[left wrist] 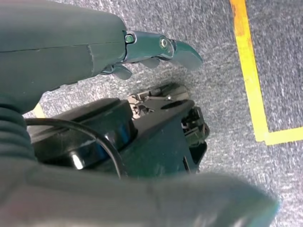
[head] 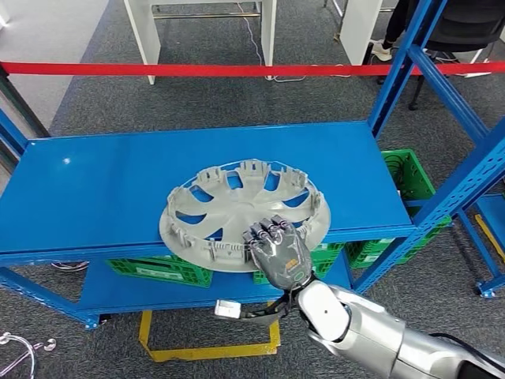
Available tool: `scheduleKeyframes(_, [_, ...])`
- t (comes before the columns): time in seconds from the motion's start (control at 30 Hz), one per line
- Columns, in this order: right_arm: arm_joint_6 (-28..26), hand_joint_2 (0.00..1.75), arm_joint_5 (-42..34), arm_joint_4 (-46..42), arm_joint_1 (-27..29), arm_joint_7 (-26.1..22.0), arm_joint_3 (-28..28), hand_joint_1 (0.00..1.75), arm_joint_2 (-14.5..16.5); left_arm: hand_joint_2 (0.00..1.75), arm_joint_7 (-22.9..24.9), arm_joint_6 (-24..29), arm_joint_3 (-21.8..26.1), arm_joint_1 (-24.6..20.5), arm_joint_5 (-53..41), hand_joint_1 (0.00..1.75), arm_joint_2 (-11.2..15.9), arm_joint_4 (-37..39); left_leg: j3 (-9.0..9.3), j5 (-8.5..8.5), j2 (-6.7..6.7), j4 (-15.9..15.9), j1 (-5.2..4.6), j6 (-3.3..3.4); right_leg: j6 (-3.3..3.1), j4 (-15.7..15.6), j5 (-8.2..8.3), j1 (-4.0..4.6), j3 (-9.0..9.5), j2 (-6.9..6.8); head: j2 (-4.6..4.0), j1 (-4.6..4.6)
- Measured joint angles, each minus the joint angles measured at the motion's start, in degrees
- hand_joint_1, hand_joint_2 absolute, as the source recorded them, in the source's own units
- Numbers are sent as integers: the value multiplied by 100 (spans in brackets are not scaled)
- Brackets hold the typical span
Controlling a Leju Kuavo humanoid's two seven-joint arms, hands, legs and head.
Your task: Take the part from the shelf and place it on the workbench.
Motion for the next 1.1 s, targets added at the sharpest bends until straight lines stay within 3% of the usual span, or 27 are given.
scheduleKeyframes(0.03, [1,175,-1,-327,370,-878,-424,175,195,175,-1,17,0,10,2,0,3,0,-5,-2,-7,0,3,-1,0,0,-2,4,-2,-5,0,6])
scheduleKeyframes(0.1, [-1,175,5,-915,1138,-3234,-1432,175,837,175,-3,42,0,26,7,0,8,0,-21,-5,-9,-1,2,-4,-1,4,-5,6,-22,2,0,5])
scheduleKeyframes(0.17, [-2,175,12,-1386,1515,-5496,-2245,175,1396,175,-11,61,-1,3,7,0,10,0,-26,-5,-12,-1,3,-5,-4,8,-13,1,-49,-3,0,-7])
scheduleKeyframes(0.2, [-6,175,15,-1613,1631,-6184,-2541,175,1589,175,-17,74,-1,-13,7,0,11,0,-22,-7,-32,0,8,-5,-9,7,-28,3,-54,-25,0,-5])
scheduleKeyframes(0.23, [-14,175,9,-1834,1771,-6510,-2800,175,1741,175,-22,89,-1,-20,6,0,13,0,-15,-10,-54,0,13,-7,-15,6,-42,6,-52,-49,0,5])
scheduleKeyframes(0.27, [-22,175,4,-2028,1933,-6558,-3008,175,1869,175,-25,101,-1,-16,5,0,15,0,-8,-15,-73,-1,15,-10,-20,5,-55,8,-36,-65,0,8])
scheduleKeyframes(0.4, [-31,175,-12,-2562,2367,-5717,-3459,175,2263,175,-26,129,-1,-8,-5,0,32,0,-3,-18,-58,-1,10,-16,-12,8,-41,6,8,-39,0,4])
scheduleKeyframes(0.53, [-26,175,15,-2957,2606,-5621,-3594,175,2439,175,-26,150,-1,-35,-40,0,37,0,-1,-16,-39,1,5,-15,-7,8,-33,2,7,-19,0,5])
scheduleKeyframes(1.1, [-25,175,16,-3331,2768,-5322,-3582,175,2594,175,2,255,-1,-104,-145,0,36,0,0,-16,-23,2,4,-15,-5,8,-29,1,2,-7,0,4])
